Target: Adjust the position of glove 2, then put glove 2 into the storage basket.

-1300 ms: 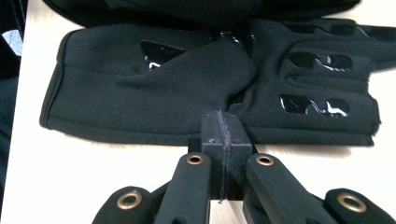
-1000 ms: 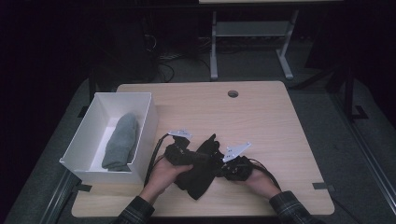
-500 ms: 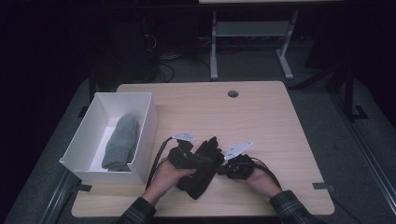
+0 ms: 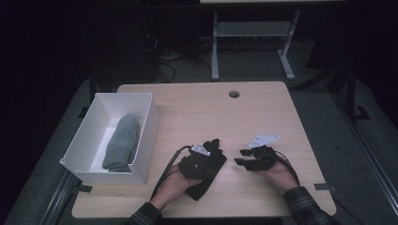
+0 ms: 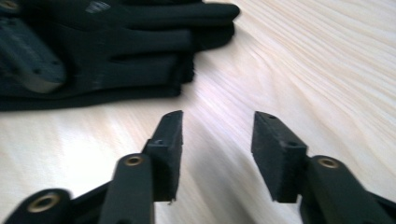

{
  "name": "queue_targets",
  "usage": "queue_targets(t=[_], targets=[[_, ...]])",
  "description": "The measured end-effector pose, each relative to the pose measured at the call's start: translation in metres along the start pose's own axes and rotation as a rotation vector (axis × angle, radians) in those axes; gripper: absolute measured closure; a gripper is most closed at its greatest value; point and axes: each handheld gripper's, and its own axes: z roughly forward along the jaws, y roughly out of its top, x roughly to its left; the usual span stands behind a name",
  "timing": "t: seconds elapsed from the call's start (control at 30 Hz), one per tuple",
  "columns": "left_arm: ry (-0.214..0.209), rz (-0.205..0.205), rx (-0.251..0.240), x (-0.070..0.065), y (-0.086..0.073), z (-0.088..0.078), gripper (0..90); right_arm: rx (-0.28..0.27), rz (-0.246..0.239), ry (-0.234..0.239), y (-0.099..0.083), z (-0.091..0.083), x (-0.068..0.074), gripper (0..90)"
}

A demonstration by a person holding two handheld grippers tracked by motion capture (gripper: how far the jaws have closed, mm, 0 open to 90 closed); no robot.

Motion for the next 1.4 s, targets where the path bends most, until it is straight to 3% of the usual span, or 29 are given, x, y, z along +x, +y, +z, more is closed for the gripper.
queue_targets(t=[0.23, 0.4, 0.53, 0.63, 0.7, 0.97, 1.17, 1.27, 1.4], targets=[[0.034, 0.029, 0.032, -0.002, -0.008, -0.008, 89.6, 0.009, -0.008, -0.044, -0.003, 0.005, -0.001, 40.9], [0.097, 0.070, 0.077, -0.001, -0.018, -0.024, 89.6, 0.023, -0.001, -0.056, -0.004, 0.008, -0.002, 38.8], [0.108, 0.053, 0.062, -0.001, -0.025, -0.029, 89.6, 0.020, -0.002, -0.059, -0.005, 0.009, -0.002, 36.9], [0.109, 0.075, 0.068, 0.000, -0.023, -0.032, 88.0, 0.018, -0.007, -0.061, -0.005, 0.010, -0.002, 34.3], [0.114, 0.084, 0.043, -0.002, -0.022, -0.033, 85.7, 0.018, -0.008, -0.062, -0.005, 0.010, -0.002, 33.7], [0.141, 0.154, 0.000, 0.003, -0.013, -0.043, 57.6, -0.003, -0.016, -0.060, -0.008, 0.011, -0.002, 31.0], [0.159, 0.206, 0.023, 0.012, -0.008, -0.039, 26.4, -0.015, -0.021, -0.058, -0.009, 0.012, -0.002, 29.7], [0.180, 0.212, 0.031, 0.018, -0.006, -0.033, 19.5, -0.019, -0.021, -0.059, -0.009, 0.013, -0.001, 29.5], [0.204, 0.222, 0.033, 0.023, -0.006, -0.032, 18.3, -0.020, -0.021, -0.059, -0.008, 0.013, 0.000, 29.5]])
